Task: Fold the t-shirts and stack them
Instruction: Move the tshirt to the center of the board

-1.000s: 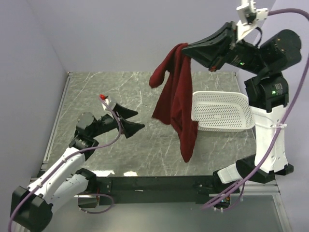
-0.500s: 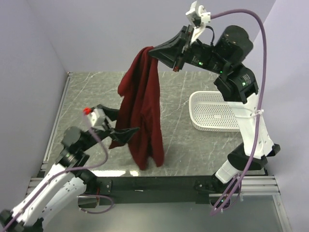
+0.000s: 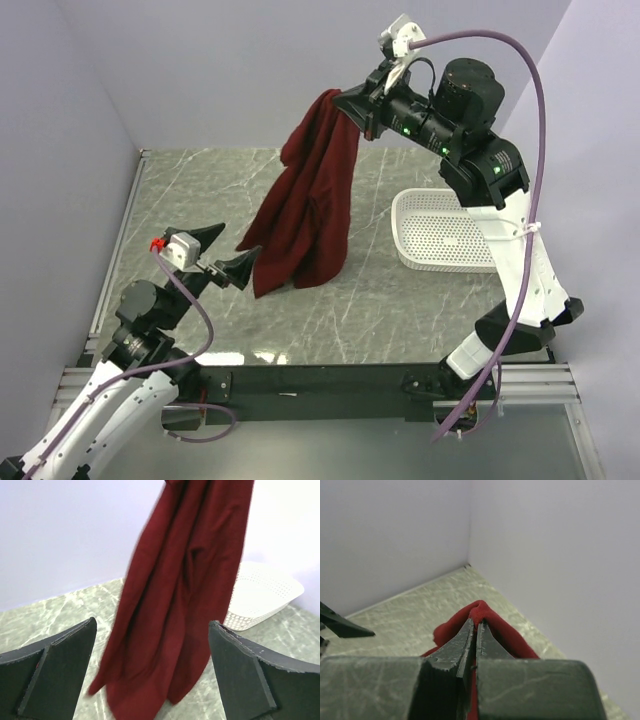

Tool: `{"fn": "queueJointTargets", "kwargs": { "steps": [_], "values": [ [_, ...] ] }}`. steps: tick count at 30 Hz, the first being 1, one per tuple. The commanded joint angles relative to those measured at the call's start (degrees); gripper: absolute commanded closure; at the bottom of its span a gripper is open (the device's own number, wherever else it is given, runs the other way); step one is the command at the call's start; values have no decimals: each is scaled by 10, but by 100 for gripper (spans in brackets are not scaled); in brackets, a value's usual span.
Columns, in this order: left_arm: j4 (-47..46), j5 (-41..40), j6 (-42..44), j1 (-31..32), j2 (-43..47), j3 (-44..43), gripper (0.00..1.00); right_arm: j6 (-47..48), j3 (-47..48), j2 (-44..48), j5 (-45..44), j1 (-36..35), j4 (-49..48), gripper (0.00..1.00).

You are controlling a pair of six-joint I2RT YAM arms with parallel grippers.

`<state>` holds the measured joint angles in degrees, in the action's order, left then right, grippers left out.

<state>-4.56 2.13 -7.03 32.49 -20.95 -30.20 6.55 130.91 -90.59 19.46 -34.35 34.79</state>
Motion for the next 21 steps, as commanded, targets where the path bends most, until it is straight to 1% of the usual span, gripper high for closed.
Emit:
{"fn": "queueJointTargets", "kwargs": {
  "steps": [1,6,8,9,10,11,13,14,15,16,18,19,21],
  "values": [
    [4,-20,28,1,-11,3,1,24,-30,29,3,8,-22,100],
    [-1,-37,35,0,-23,11,1,22,-110,12,46,9,-21,98],
    [1,-37,32,1,-24,16,1,35,-147,5,51,9,-21,90],
    [2,-35,30,1,-23,21,1,43,-170,5,46,8,-16,78],
    [5,-35,28,1,-22,22,1,50,-183,5,38,8,-13,64],
    [9,-35,29,1,-18,24,1,59,-199,12,4,8,-12,45],
    [14,-40,32,1,-16,22,1,68,-250,22,-55,10,-18,14],
    [17,-42,34,1,-15,22,1,73,-267,32,-99,18,-20,11],
    [18,-46,38,1,-15,22,1,75,-285,39,-102,44,-21,10],
    [21,-51,42,1,-17,21,1,74,-330,48,-97,66,-24,9],
    [31,-54,47,1,-27,15,1,71,-383,78,-65,105,-27,10],
    [34,-56,47,1,-30,12,1,75,-437,88,-62,142,-25,10],
    [44,-54,42,1,-44,4,1,93,-492,114,-81,161,-16,12]
  ]
}}
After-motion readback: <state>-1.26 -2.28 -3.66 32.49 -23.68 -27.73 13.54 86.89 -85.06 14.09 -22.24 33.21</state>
